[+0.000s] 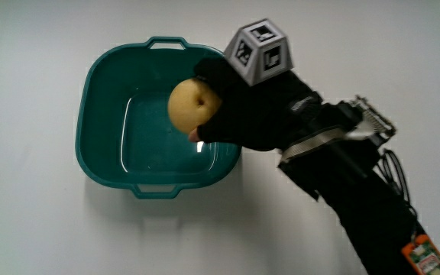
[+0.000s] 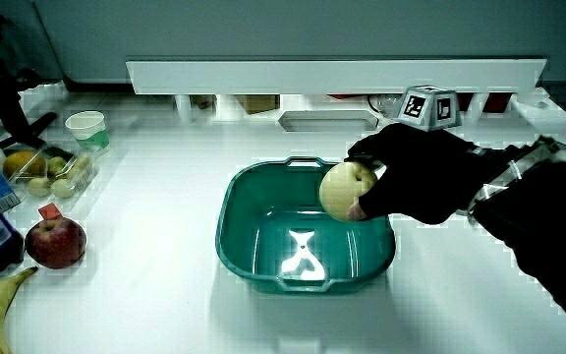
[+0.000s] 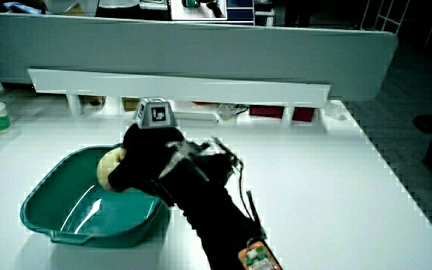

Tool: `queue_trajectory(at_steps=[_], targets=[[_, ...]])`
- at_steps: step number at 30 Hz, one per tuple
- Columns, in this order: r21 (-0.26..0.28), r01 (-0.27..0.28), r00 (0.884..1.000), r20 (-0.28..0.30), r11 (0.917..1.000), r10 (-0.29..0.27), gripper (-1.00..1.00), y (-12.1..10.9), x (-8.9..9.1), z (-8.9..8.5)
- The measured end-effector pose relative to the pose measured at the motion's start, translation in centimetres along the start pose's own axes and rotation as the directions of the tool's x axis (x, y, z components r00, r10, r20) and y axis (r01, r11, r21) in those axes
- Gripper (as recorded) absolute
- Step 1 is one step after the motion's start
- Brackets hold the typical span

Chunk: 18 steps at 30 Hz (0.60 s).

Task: Place pear into plate

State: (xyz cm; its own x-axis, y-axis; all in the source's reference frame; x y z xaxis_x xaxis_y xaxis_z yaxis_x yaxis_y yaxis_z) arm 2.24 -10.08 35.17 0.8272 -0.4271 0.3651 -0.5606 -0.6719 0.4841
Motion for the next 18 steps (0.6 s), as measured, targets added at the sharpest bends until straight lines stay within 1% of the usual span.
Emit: queue_trajectory(at_steps=[1,2,3,4,6,7,8,9,10,11,13,14,15,16,18], targets=[[-0.009,-0.008,1.0,-0.013,0.9999,0.007,0.0,0.2,0.0,-0.4],[-0.008,-0.011,1.0,-0.018,0.9999,0.011,0.0,0.4,-0.1,-0.7],[-0.035,-0.011,1.0,-0.015,0.9993,0.011,0.0,0.8,-0.1,-1.4],[-0.048,-0.021,0.999,-0.027,0.9986,0.02,0.0,1.1,-0.2,-1.8],[-0.07,0.005,1.0,0.018,0.9975,-0.004,0.0,1.7,-0.2,-2.9],[-0.09,0.023,1.0,0.022,0.9957,-0.021,0.0,2.1,-0.1,-3.6],[-0.099,0.032,0.999,0.033,0.9946,-0.029,0.0,2.2,-0.1,-3.9],[-0.115,0.038,0.999,0.032,0.9926,-0.034,0.0,2.5,0.1,-4.3],[-0.114,0.046,0.998,0.038,0.9924,-0.042,0.0,2.7,0.1,-4.6],[-0.123,0.043,0.999,0.036,0.9915,-0.039,0.0,2.9,0.1,-5.0],[-0.137,0.049,0.998,0.053,0.9894,-0.042,0.0,3.1,0.0,-5.4],[-0.132,0.051,0.997,0.058,0.99,-0.044,0.0,3.1,-0.2,-5.6],[-0.149,0.047,0.997,0.06,0.9878,-0.038,0.0,3.3,-0.3,-6.0],[-0.149,0.045,0.997,0.07,0.9878,-0.035,0.0,3.3,-0.4,-6.1],[-0.168,0.044,0.996,0.079,0.9847,-0.031,0.0,3.6,-0.6,-6.7]])
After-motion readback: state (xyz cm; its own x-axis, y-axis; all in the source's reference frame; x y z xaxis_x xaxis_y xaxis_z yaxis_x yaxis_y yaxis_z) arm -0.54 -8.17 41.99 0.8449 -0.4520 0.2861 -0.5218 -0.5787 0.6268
